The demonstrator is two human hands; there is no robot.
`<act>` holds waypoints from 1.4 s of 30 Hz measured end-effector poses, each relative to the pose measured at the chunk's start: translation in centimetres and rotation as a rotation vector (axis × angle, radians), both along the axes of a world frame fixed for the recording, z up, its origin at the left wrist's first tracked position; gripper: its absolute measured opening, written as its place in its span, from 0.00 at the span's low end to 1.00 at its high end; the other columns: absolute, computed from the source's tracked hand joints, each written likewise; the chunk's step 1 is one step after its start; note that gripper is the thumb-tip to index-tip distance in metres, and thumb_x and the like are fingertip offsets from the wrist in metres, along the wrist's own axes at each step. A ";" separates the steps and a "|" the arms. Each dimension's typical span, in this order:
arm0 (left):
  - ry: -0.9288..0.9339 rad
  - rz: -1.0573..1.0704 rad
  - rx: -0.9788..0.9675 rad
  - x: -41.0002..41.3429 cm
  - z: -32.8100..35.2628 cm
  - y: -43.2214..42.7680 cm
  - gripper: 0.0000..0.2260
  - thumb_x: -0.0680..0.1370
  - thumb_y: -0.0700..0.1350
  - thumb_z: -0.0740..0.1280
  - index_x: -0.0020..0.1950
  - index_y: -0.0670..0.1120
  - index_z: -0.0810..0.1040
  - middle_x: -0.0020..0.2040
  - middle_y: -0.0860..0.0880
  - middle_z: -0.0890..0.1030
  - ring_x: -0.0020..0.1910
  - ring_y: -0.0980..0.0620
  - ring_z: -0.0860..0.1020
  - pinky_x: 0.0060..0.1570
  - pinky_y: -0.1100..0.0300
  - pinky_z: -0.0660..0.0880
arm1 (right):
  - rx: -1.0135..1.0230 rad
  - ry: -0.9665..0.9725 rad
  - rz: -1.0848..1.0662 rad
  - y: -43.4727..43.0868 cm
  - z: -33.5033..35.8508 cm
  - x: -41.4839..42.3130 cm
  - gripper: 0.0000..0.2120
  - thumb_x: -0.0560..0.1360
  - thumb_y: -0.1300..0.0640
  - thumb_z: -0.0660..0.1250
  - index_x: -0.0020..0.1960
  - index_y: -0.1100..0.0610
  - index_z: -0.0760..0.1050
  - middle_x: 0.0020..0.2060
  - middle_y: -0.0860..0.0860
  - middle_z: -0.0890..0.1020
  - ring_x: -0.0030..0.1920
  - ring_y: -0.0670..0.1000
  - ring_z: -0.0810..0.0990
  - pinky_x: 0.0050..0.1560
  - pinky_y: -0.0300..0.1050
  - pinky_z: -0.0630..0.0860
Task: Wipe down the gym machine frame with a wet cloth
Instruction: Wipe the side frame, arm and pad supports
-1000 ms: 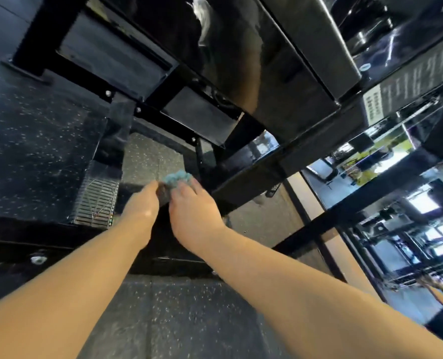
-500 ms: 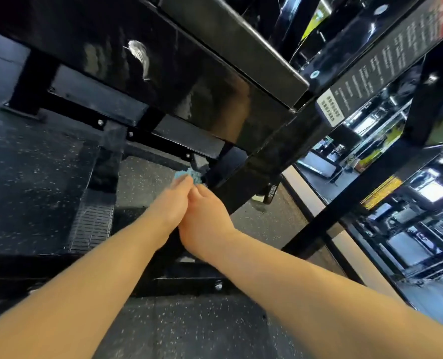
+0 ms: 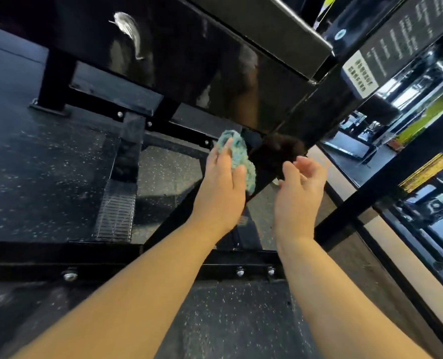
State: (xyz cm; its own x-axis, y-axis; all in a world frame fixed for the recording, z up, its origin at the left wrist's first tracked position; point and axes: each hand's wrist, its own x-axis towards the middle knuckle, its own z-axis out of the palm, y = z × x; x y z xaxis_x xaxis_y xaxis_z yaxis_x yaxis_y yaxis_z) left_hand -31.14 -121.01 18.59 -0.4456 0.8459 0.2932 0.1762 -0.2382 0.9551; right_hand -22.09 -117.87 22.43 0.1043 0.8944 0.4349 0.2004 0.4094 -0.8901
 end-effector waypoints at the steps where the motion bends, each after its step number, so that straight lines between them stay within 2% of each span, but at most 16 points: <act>1: -0.009 0.017 -0.081 -0.2 -1.5 -0.4 0.20 0.83 0.46 0.50 0.76 0.47 0.55 0.73 0.49 0.59 0.63 0.56 0.66 0.57 0.67 0.61 | -0.129 0.108 -0.018 0.5 -0.4 -0.2 0.10 0.80 0.58 0.60 0.61 0.56 0.67 0.44 0.46 0.74 0.34 0.30 0.74 0.36 0.25 0.71; 3: -0.091 0.012 -0.259 -0.7 -3.9 -1.8 0.18 0.83 0.46 0.50 0.74 0.48 0.59 0.71 0.52 0.61 0.65 0.55 0.63 0.55 0.69 0.56 | -0.387 0.289 0.072 1.2 -1.7 -1.1 0.19 0.80 0.48 0.59 0.69 0.52 0.65 0.59 0.48 0.76 0.55 0.34 0.76 0.55 0.34 0.73; 5: -0.097 -0.022 -0.383 -1.0 -4.5 -2.6 0.10 0.84 0.43 0.49 0.61 0.50 0.67 0.60 0.53 0.66 0.61 0.54 0.62 0.49 0.69 0.55 | -0.576 0.432 0.176 0.7 -3.0 -2.2 0.26 0.79 0.37 0.54 0.73 0.47 0.63 0.69 0.46 0.71 0.69 0.47 0.68 0.70 0.48 0.65; 8: -0.095 0.045 -0.233 -0.5 -1.0 -0.8 0.12 0.83 0.45 0.51 0.64 0.45 0.66 0.57 0.50 0.69 0.51 0.59 0.70 0.44 0.71 0.65 | -0.674 0.695 0.274 0.4 -3.4 -3.0 0.24 0.80 0.37 0.49 0.62 0.48 0.74 0.56 0.47 0.80 0.57 0.48 0.78 0.55 0.44 0.75; 11: -0.189 0.039 -0.038 0.1 3.7 1.3 0.06 0.82 0.46 0.53 0.57 0.49 0.66 0.52 0.51 0.70 0.44 0.63 0.70 0.41 0.72 0.67 | -0.680 0.791 0.298 0.7 -3.2 -2.8 0.23 0.81 0.41 0.49 0.62 0.53 0.75 0.50 0.50 0.82 0.48 0.47 0.81 0.39 0.40 0.77; 14: -0.059 0.076 0.021 1.0 2.9 1.3 0.09 0.83 0.44 0.53 0.62 0.52 0.63 0.55 0.57 0.67 0.47 0.74 0.68 0.46 0.79 0.63 | -0.661 0.739 0.330 1.7 -3.3 -2.4 0.17 0.82 0.46 0.53 0.59 0.53 0.77 0.45 0.50 0.84 0.46 0.49 0.83 0.43 0.42 0.79; 16: -0.056 0.119 -0.105 0.6 -1.3 0.4 0.15 0.83 0.44 0.52 0.70 0.51 0.61 0.57 0.58 0.66 0.50 0.70 0.68 0.50 0.81 0.62 | -0.713 0.726 0.341 2.2 -3.2 -2.4 0.17 0.80 0.44 0.56 0.60 0.50 0.77 0.52 0.49 0.83 0.54 0.51 0.81 0.55 0.49 0.78; 19: -0.216 0.204 -0.537 -1.5 -8.1 0.6 0.16 0.80 0.43 0.56 0.67 0.49 0.68 0.47 0.48 0.73 0.40 0.53 0.72 0.50 0.50 0.73 | -0.828 0.690 0.283 2.3 -2.7 -2.1 0.26 0.78 0.38 0.56 0.73 0.47 0.66 0.70 0.48 0.70 0.69 0.51 0.69 0.70 0.52 0.63; 21: -0.303 0.231 -0.724 -2.1 -9.3 1.0 0.17 0.79 0.42 0.56 0.67 0.45 0.69 0.53 0.37 0.77 0.48 0.39 0.76 0.53 0.44 0.73 | -0.850 0.679 0.276 1.7 -2.0 -1.9 0.27 0.80 0.39 0.52 0.75 0.48 0.60 0.74 0.46 0.64 0.73 0.50 0.62 0.71 0.48 0.57; 23: -0.381 0.294 -0.639 -0.9 -6.3 1.2 0.16 0.82 0.44 0.53 0.69 0.43 0.68 0.62 0.40 0.74 0.58 0.41 0.73 0.59 0.51 0.70 | -0.866 0.690 0.281 1.5 -1.8 -1.7 0.27 0.80 0.39 0.51 0.76 0.48 0.57 0.75 0.46 0.61 0.74 0.49 0.59 0.71 0.48 0.55; 27: -0.391 0.162 -0.178 0.5 1.3 1.9 0.09 0.83 0.47 0.52 0.58 0.54 0.70 0.50 0.52 0.73 0.48 0.55 0.72 0.45 0.60 0.68 | -0.811 0.771 0.324 1.9 -3.2 -1.5 0.18 0.81 0.42 0.54 0.59 0.49 0.77 0.57 0.47 0.81 0.60 0.51 0.77 0.57 0.45 0.73; 32: -0.321 0.135 -0.052 0.5 -2.5 0.7 0.09 0.83 0.50 0.51 0.60 0.61 0.65 0.63 0.51 0.71 0.61 0.55 0.70 0.62 0.59 0.67 | -0.755 0.851 0.337 2.3 -3.9 -1.2 0.20 0.83 0.47 0.52 0.47 0.52 0.81 0.45 0.49 0.85 0.46 0.47 0.84 0.45 0.41 0.79; 34: -0.440 0.211 -0.174 0.3 -6.3 0.6 0.11 0.83 0.49 0.51 0.62 0.56 0.67 0.56 0.47 0.73 0.51 0.53 0.73 0.51 0.58 0.71 | -0.844 0.754 0.296 2.0 -5.2 -1.4 0.16 0.82 0.50 0.55 0.48 0.53 0.81 0.43 0.47 0.85 0.43 0.46 0.83 0.43 0.39 0.77; 36: -0.472 0.272 -0.403 0.1 -9.4 0.1 0.13 0.83 0.49 0.50 0.64 0.54 0.68 0.52 0.45 0.73 0.47 0.50 0.73 0.42 0.58 0.70 | -0.985 0.630 0.263 1.9 -7.1 -1.6 0.13 0.81 0.50 0.58 0.57 0.54 0.79 0.54 0.49 0.82 0.52 0.48 0.80 0.50 0.41 0.74; 40: -0.373 0.279 -0.764 -1.1 -12.4 -1.2 0.19 0.84 0.45 0.48 0.73 0.41 0.62 0.68 0.43 0.68 0.69 0.43 0.66 0.63 0.56 0.64 | -1.259 0.465 0.210 1.1 -9.6 -2.0 0.21 0.80 0.48 0.58 0.70 0.54 0.69 0.68 0.51 0.72 0.68 0.54 0.70 0.66 0.51 0.66; 42: -0.398 0.286 -0.750 -1.1 -11.3 -1.2 0.19 0.84 0.42 0.47 0.73 0.40 0.63 0.65 0.40 0.70 0.61 0.43 0.70 0.57 0.58 0.65 | -1.335 0.424 0.203 1.0 -10.2 -1.8 0.18 0.80 0.50 0.59 0.68 0.53 0.71 0.66 0.52 0.74 0.67 0.54 0.71 0.67 0.51 0.65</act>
